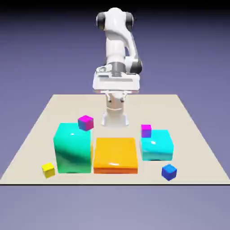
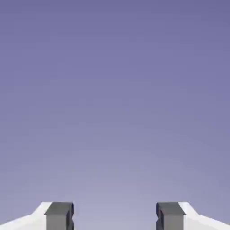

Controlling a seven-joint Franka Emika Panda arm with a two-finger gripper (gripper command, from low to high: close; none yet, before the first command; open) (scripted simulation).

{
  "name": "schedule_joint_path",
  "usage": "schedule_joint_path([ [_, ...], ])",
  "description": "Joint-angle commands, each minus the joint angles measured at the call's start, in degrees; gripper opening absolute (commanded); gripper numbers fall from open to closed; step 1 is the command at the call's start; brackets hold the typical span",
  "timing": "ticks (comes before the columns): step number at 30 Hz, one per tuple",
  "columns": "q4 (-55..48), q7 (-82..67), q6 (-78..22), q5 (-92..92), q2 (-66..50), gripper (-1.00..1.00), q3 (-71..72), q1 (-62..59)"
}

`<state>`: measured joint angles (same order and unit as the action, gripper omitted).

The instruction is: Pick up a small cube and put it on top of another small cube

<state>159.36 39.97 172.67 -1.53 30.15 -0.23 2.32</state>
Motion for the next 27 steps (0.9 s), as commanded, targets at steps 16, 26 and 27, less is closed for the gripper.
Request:
schedule_joint_path([
  [16,-21.74,-32.96,-17.69,-20.30,-33.23,0.00,-3.07,21.72],
  [26,-35.32,-53.55,-28.75,-32.99,-53.99,0.00,-4.98,35.29],
  [27,-36.51,-55.36,-29.72,-34.10,-55.81,0.00,-5.15,36.47],
])
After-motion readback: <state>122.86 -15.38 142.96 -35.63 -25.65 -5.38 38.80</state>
